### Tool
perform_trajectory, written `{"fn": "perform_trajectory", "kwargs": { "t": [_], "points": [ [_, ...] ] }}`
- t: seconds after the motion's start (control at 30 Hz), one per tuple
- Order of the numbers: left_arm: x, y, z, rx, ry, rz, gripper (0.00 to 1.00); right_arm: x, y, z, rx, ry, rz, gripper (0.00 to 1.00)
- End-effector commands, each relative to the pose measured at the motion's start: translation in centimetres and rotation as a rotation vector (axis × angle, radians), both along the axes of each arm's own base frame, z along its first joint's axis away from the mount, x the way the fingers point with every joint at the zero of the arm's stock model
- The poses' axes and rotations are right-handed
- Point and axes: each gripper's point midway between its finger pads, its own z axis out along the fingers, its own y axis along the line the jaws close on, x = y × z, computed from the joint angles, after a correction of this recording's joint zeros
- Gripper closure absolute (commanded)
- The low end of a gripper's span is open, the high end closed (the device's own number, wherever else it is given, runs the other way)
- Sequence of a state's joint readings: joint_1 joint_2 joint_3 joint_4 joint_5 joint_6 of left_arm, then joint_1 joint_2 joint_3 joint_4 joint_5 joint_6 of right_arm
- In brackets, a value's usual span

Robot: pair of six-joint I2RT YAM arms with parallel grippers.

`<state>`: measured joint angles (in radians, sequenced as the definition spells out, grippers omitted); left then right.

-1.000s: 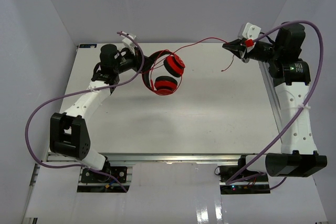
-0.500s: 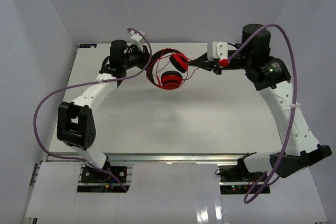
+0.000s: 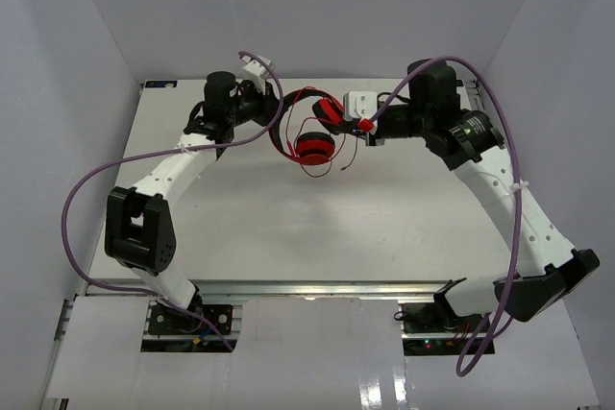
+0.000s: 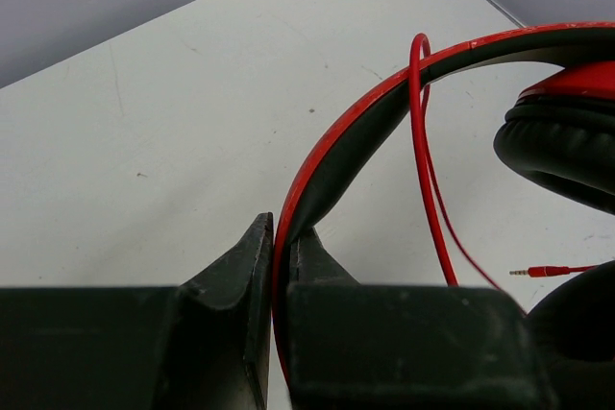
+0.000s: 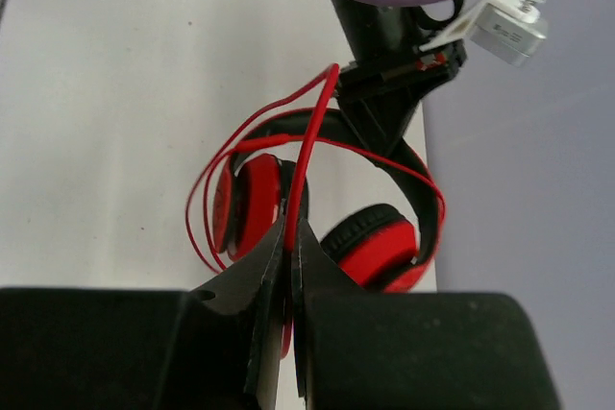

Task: Wrap the headphones

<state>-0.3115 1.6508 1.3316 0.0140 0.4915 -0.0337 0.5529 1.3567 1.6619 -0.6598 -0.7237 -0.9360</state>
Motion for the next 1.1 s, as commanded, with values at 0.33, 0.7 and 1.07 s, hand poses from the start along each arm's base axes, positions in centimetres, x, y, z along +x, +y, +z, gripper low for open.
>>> {"fn": "perform_trajectory", "kwargs": {
  "t": [0.33,0.7,1.07],
  "points": [
    [-2.9,-1.4,2.3,-0.015,-0.089,-0.083,1.0,4.9,-2.1,5.8,0.021,-0.231,-0.209,0.92],
    [-5.5,-1.3,3.1,-0.039,-0.117,-0.133,1.0,11.3,-5.6,5.6,0.073,-0.181,-0.407,0.92],
    [-9.9,-1.5,8.2,-0.12,-0.198,-0.229,1.0,16.8,-6.2,-1.1,0.07,0.041,-0.503,0.92]
  ]
}}
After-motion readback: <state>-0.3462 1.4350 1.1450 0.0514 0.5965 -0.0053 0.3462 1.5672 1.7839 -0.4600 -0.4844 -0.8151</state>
